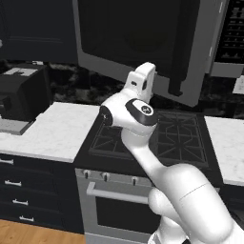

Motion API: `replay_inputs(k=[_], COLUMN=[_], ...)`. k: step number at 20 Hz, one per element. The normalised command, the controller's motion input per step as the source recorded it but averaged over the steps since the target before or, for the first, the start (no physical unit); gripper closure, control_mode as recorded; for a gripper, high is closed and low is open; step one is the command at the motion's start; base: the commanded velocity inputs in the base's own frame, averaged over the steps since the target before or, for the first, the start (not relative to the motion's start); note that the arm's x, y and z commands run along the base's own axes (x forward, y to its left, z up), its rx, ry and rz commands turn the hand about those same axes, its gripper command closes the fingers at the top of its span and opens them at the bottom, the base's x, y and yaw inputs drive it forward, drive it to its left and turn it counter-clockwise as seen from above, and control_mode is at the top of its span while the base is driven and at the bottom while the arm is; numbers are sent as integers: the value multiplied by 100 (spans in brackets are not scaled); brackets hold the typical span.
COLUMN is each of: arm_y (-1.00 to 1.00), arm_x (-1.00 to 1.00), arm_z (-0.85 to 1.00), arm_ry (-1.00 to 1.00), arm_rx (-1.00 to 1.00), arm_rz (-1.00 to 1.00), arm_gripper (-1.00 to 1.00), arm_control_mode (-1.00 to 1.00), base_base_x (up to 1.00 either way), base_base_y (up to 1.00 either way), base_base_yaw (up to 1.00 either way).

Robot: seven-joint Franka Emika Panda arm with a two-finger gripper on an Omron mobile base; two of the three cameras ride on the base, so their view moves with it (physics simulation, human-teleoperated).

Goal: Pick the bell pepper from the sink and place it in the bowl. Then pick the bowl and place it in the microwave. Then close the microwave door and press the start button.

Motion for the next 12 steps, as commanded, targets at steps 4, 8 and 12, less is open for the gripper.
replay_inputs(k=[4, 8, 12], arm_y=[-27, -23, -20], arm_x=[30, 38, 44], arm_z=[25, 23, 20], arm_ry=[10, 14, 13], arm_rx=[1, 0, 0], arm_rz=[0, 0, 0], arm_gripper=[-100, -100, -100], arm_control_mode=[-100, -100, -100], base_base_x=[0, 0, 0], base_base_y=[0, 0, 0], base_base_yaw=[0, 0, 0])
